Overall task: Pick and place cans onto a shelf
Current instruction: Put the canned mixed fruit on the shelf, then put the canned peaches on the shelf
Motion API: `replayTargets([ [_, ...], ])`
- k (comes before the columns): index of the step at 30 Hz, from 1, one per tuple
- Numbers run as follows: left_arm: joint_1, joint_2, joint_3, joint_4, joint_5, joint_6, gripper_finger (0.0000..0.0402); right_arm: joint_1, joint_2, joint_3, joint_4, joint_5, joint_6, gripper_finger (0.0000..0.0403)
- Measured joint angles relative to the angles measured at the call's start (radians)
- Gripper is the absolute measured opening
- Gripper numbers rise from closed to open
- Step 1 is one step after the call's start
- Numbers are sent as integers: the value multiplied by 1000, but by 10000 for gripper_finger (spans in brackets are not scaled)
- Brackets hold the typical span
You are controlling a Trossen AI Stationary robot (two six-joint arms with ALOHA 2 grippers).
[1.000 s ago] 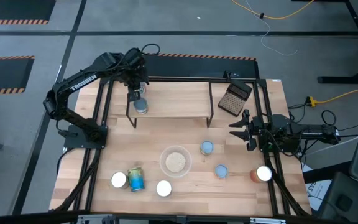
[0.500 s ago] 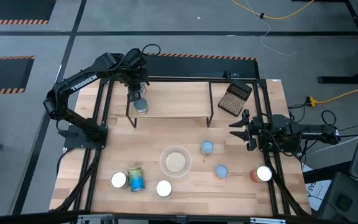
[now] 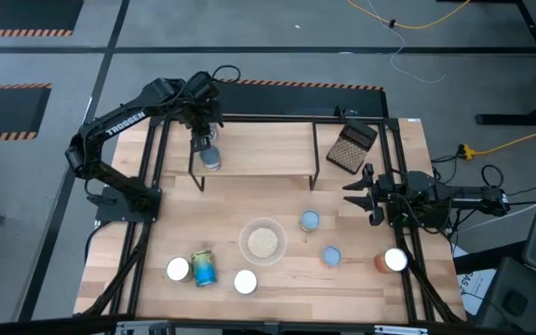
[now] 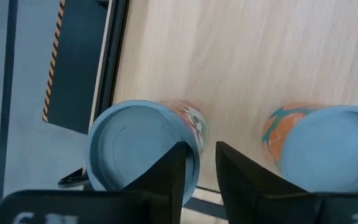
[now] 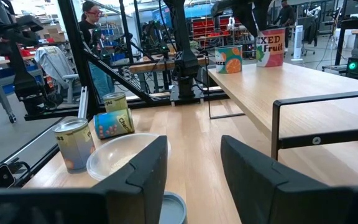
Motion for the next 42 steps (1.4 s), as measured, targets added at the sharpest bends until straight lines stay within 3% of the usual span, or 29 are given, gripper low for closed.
replayTargets([
  [12, -9, 0, 141, 1, 12, -27, 79, 0, 0, 0, 0, 0, 0, 155],
  [23, -169, -58, 225, -16, 15, -159, 79, 0, 0, 0, 49, 0, 0, 155],
  [31, -398, -190, 88, 71, 14, -347, 79, 0, 0, -1, 160, -4, 4, 155],
  [42, -673, -341, -294, 465, 3, -482, 79, 1, 65, 89, 190, -67, -8, 155],
])
